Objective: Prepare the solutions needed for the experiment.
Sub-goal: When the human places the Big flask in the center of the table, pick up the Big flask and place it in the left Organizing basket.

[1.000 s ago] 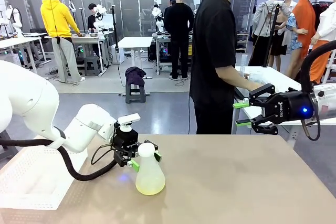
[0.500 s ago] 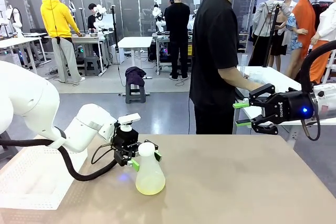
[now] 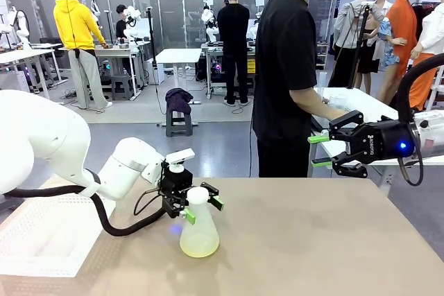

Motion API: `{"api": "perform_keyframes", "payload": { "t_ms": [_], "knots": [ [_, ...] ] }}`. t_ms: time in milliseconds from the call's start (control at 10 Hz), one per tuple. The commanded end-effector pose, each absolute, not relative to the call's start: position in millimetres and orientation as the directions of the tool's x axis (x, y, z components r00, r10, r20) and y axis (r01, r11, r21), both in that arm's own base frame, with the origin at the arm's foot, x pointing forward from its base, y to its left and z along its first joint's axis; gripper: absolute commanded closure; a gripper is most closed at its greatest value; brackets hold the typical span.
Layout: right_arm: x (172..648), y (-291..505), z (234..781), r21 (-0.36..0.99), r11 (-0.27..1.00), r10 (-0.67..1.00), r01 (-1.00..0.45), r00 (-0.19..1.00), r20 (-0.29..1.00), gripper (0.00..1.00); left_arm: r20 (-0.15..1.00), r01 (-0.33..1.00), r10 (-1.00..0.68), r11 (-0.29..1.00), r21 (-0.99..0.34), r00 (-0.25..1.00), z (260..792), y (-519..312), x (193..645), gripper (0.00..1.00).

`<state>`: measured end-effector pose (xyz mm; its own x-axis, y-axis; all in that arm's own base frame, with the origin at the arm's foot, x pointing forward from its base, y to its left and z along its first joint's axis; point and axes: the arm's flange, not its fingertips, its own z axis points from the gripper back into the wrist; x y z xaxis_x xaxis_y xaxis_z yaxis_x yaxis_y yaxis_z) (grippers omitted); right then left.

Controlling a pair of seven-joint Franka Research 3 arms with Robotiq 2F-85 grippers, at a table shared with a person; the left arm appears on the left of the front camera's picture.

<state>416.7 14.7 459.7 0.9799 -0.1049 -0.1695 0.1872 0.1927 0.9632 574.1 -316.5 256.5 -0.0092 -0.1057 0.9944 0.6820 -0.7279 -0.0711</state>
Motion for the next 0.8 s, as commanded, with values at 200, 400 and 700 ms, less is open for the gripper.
{"api": "perform_keyframes", "payload": {
  "t_ms": [200,400,700],
  "knots": [
    [416,14,462,0.965,0.189,-0.105,0.182,0.981,-0.164,0.5,0.993,0.666,-0.113,-0.743,-0.065,-0.029,258,-308,581,0.0],
    [416,14,462,0.965,0.189,-0.105,0.182,0.981,-0.164,0.5,0.996,0.659,-0.085,-0.749,-0.069,0.008,257,-299,581,0.09],
    [416,14,462,0.965,0.189,-0.105,0.182,0.981,-0.164,0.5,0.996,0.652,-0.084,-0.755,-0.075,0.017,254,-297,584,0.15]
  ]
}}
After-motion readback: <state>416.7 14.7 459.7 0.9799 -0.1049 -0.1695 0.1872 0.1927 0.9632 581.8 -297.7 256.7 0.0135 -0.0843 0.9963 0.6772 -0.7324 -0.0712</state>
